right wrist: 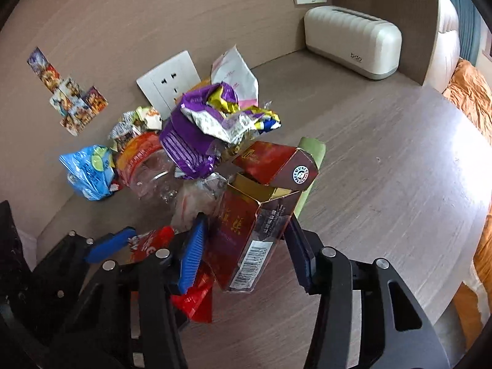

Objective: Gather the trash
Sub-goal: 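Grasp the red chip bag with the left tool while the right tool grasps the red box, then carry both items over the white bin and open both tools to drop them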

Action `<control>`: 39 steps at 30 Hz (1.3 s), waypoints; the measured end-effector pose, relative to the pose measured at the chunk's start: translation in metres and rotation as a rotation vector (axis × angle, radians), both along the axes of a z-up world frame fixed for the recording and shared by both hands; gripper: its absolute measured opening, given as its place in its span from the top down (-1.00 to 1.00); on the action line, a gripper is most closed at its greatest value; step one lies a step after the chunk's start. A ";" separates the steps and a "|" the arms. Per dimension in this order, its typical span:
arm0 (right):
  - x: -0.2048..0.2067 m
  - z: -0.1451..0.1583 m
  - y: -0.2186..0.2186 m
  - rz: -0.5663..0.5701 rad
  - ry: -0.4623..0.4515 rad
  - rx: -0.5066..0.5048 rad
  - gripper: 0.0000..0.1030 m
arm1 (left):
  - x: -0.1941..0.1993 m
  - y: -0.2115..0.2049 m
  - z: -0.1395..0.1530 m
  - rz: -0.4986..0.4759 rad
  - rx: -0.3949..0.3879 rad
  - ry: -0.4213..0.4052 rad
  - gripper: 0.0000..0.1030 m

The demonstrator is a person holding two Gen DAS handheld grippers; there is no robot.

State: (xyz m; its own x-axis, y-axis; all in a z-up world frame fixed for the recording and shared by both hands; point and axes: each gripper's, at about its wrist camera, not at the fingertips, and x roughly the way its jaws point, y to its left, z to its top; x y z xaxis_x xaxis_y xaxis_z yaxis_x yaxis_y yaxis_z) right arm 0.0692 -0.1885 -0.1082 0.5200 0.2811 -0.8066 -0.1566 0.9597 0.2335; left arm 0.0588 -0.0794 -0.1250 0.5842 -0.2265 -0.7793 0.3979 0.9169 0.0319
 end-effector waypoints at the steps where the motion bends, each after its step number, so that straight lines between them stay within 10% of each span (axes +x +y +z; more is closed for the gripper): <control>1: -0.001 0.003 -0.002 -0.002 -0.004 0.008 0.00 | 0.000 0.002 0.002 0.002 -0.011 0.004 -0.47; 17: -0.073 0.032 -0.080 -0.095 -0.081 0.099 0.19 | -0.025 -0.007 0.034 -0.064 -0.046 0.011 -0.32; 29: -0.145 0.029 -0.192 -0.341 -0.058 0.040 0.19 | -0.091 -0.146 0.049 -0.471 -0.086 0.026 -0.32; 39: -0.178 -0.033 -0.282 -0.472 0.087 0.048 0.19 | -0.118 -0.272 -0.017 -0.634 -0.054 0.164 -0.32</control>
